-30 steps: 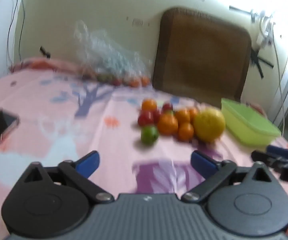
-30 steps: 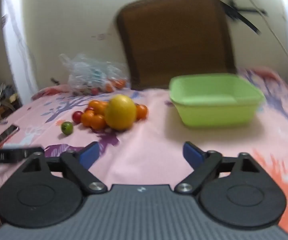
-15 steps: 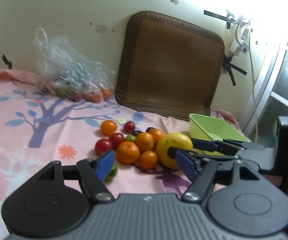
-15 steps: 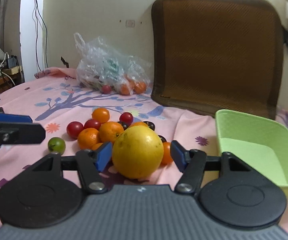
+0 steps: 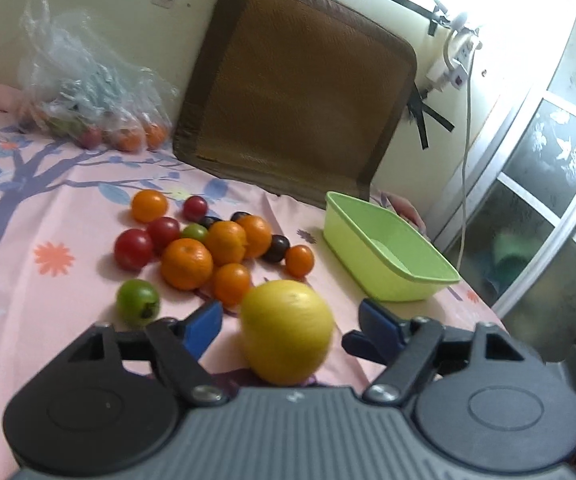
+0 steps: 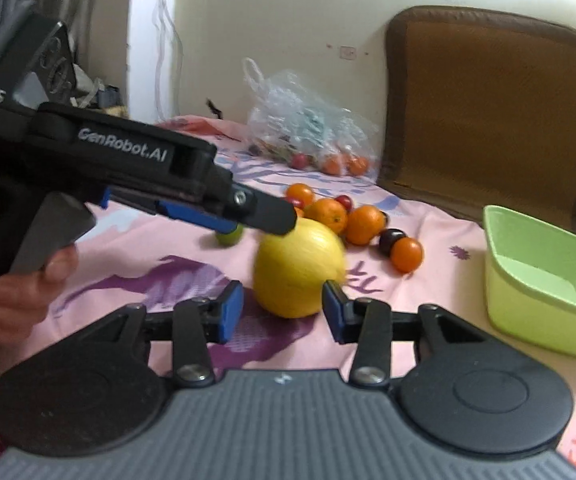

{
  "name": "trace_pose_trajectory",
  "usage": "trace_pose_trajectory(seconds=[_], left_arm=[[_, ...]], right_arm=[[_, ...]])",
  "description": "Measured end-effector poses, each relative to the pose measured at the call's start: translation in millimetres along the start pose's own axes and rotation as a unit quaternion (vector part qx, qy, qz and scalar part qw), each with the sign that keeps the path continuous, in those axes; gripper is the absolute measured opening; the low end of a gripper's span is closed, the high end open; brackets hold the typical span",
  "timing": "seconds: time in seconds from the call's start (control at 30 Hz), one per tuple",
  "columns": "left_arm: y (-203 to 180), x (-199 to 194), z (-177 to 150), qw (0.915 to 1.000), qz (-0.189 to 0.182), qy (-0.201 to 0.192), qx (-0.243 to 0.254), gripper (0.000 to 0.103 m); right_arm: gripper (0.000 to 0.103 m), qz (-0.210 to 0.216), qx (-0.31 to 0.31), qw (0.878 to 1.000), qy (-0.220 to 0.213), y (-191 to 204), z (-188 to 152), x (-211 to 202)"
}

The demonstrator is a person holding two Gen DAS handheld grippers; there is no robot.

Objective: Organize fruits
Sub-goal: 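Carry the grapefruit with the left tool into the green basket and open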

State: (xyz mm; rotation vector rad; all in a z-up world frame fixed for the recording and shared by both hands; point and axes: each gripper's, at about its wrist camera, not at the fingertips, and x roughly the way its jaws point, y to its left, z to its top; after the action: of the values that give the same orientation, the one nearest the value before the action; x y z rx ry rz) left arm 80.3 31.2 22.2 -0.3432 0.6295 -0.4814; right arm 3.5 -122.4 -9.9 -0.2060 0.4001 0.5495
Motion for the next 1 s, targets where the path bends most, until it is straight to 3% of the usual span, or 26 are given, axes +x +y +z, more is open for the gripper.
trace_pose_trajectory(seconds=[0.07,0.13,0.33,0.4,0.5,0.63,0.77,1.0], left_arm=[[-1.0,5.3,-1.6,0.9997,0.021,0.003,0.01,0.066],[-0.6,8.2,-2.9,0.9992,0.036,0.005,0.012,0.063],[3.2,8.0,-8.6,0.9986,0.052,0.009,-0.004,0.063],[0.8,6.8,-7.3,0.9985,0.053,0.01,-0.004,0.063],[-6.6,9.7,1.5,0.9994,0.029,0.013,-0.013,0.063],[-39.6,30.6,24.4,0.9997,-0.011,0.015,0.016,0.063],[-84.1,79.4,52.1,0.9966,-0.063,0.022,0.048,0.063],[-130.6,168.7,66.2,0.9921,-0.099,0.069,0.035,0.063]], right_arm=[[0.057,0.009,0.005,1.0,0.0,-1.7,-0.5,0.0],[0.058,0.002,-0.008,1.0,0.0,2.5,0.7,3.6],[0.066,0.023,0.013,0.999,0.025,-4.2,3.5,36.6],[0.06,0.043,0.026,0.998,0.032,-3.9,1.2,42.5],[0.059,0.035,0.029,0.999,0.017,-3.6,-0.9,33.3],[0.058,-0.005,0.04,0.999,-0.016,-18.5,-0.4,9.0],[0.058,-0.07,0.044,0.996,-0.039,-56.8,7.0,-13.7],[0.058,-0.146,0.103,0.984,-0.004,-146.6,12.9,-22.1]])
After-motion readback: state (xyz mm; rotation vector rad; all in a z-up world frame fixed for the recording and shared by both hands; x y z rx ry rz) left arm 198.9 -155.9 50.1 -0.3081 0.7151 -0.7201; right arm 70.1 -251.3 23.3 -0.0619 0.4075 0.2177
